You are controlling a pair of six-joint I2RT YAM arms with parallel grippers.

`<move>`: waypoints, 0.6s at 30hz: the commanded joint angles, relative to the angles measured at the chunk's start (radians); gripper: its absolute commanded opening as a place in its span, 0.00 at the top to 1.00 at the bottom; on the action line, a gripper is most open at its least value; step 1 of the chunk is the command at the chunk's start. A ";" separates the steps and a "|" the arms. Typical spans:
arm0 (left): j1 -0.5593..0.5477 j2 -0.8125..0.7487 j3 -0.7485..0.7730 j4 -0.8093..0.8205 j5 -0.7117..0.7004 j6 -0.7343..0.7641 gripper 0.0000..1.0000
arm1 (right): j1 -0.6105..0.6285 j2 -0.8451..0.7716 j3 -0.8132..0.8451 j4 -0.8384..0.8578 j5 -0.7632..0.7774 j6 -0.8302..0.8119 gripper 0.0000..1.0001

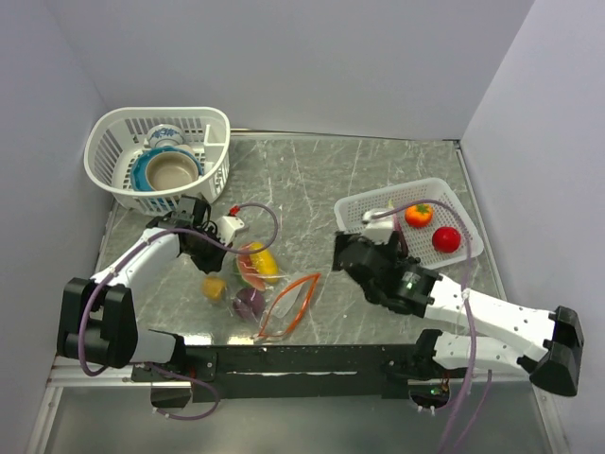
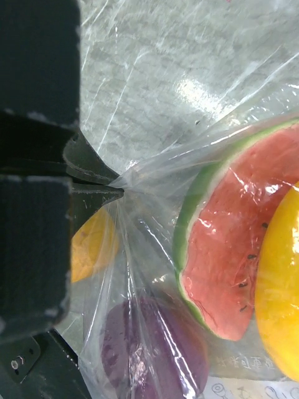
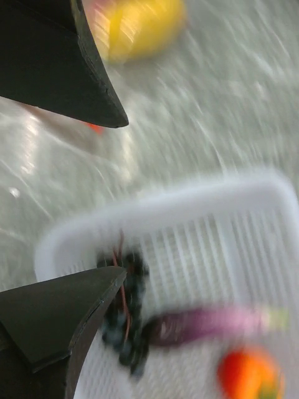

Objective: Open the zip-top bag and remove the fake food

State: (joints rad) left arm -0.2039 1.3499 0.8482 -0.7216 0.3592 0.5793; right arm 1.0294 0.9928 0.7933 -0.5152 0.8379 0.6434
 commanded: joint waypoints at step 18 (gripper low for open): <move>0.006 0.046 -0.080 0.091 -0.045 -0.006 0.99 | 0.347 0.503 0.063 0.506 -0.172 -0.246 0.40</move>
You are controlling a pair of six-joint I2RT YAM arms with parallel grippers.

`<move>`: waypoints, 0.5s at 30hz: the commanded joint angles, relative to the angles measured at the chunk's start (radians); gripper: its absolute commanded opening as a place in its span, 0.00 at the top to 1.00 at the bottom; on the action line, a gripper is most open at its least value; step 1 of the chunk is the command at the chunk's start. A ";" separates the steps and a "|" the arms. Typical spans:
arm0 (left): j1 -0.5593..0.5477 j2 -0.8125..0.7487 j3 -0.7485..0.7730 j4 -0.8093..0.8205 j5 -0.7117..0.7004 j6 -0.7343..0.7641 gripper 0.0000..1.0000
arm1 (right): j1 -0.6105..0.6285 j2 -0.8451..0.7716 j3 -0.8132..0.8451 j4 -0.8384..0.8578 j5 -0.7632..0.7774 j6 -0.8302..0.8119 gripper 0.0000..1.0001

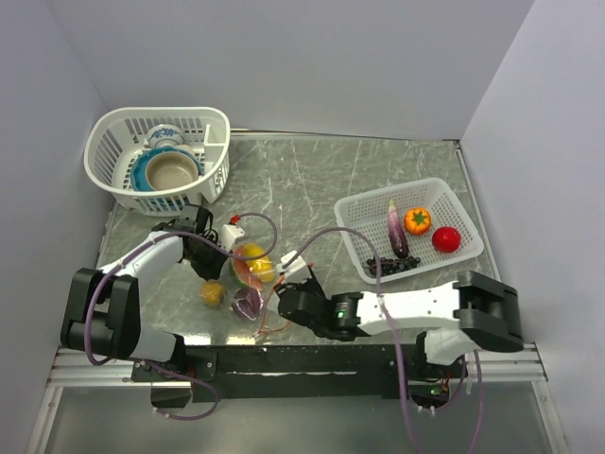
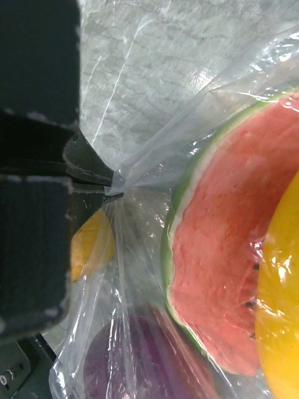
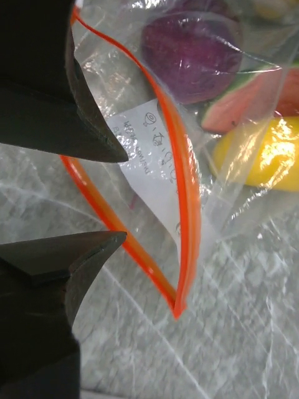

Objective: Open the zip-top bag and remove the fake food

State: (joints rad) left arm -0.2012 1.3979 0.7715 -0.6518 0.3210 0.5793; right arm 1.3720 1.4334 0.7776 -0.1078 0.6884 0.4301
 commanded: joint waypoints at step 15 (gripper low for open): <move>0.005 0.000 -0.005 0.012 0.001 0.020 0.99 | -0.125 0.360 0.235 0.275 -0.082 -0.134 0.00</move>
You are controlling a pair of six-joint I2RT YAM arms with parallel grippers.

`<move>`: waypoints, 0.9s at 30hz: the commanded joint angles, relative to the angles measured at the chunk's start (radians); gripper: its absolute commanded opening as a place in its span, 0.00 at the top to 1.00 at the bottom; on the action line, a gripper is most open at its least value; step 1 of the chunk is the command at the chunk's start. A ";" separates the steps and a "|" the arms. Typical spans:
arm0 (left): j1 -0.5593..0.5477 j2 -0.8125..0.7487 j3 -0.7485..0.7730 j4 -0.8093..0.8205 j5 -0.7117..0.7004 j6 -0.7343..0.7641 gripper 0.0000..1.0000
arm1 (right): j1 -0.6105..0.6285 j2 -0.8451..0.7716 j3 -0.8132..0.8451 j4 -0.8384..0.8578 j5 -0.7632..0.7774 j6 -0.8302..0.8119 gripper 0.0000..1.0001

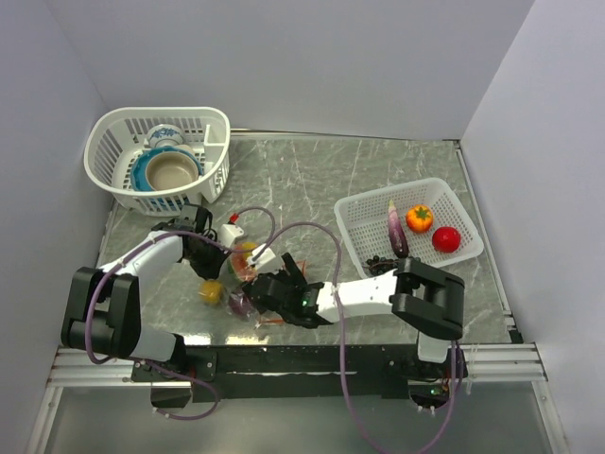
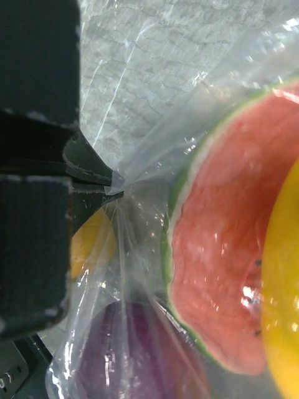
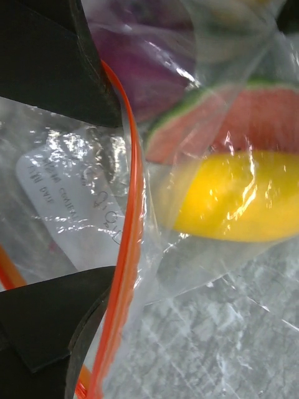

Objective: Open the zip-top bag and remove the fake food

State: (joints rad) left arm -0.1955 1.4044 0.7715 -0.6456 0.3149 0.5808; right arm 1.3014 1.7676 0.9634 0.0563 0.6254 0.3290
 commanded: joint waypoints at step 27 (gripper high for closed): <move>-0.002 0.022 -0.009 -0.048 0.062 0.097 0.99 | -0.108 0.248 0.212 0.241 -0.191 -0.088 0.04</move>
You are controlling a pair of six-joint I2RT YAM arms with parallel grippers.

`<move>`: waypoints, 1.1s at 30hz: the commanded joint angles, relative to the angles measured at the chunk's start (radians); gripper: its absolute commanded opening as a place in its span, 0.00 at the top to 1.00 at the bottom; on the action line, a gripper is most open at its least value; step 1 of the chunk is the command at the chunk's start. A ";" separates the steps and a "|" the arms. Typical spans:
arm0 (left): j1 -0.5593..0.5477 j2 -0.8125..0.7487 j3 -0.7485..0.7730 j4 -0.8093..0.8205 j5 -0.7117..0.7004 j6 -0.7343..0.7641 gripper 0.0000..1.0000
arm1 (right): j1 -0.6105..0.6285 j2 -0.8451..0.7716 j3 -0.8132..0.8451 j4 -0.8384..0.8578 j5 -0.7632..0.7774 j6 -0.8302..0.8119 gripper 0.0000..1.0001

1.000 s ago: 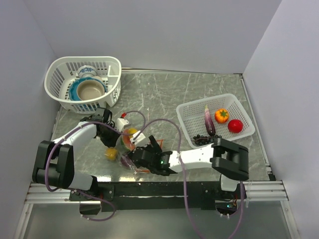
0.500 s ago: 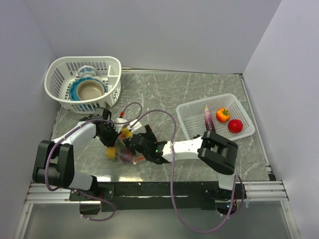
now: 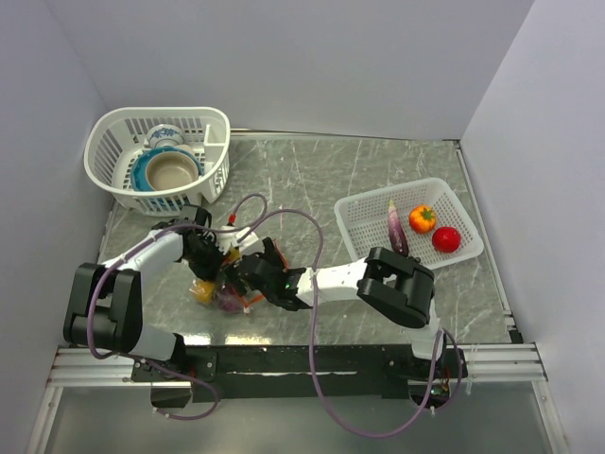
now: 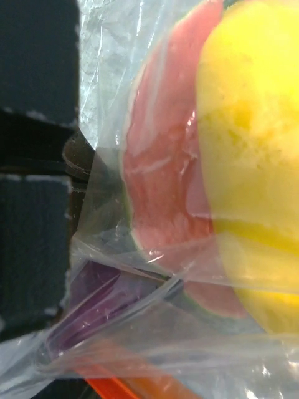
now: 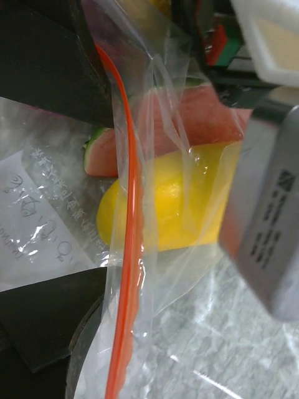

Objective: Open the zip-top bag and remove the fake food

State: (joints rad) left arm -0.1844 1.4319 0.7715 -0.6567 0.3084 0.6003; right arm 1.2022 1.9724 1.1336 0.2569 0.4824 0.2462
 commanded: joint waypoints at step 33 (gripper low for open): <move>0.048 -0.019 -0.005 0.003 0.005 0.033 0.99 | 0.086 -0.484 -0.405 -0.218 0.018 0.249 0.69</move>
State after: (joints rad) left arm -0.1436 1.4288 0.7715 -0.6907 0.3229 0.6388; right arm 1.2808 1.5864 0.7517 0.1184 0.4870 0.4393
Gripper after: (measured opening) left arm 0.018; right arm 0.463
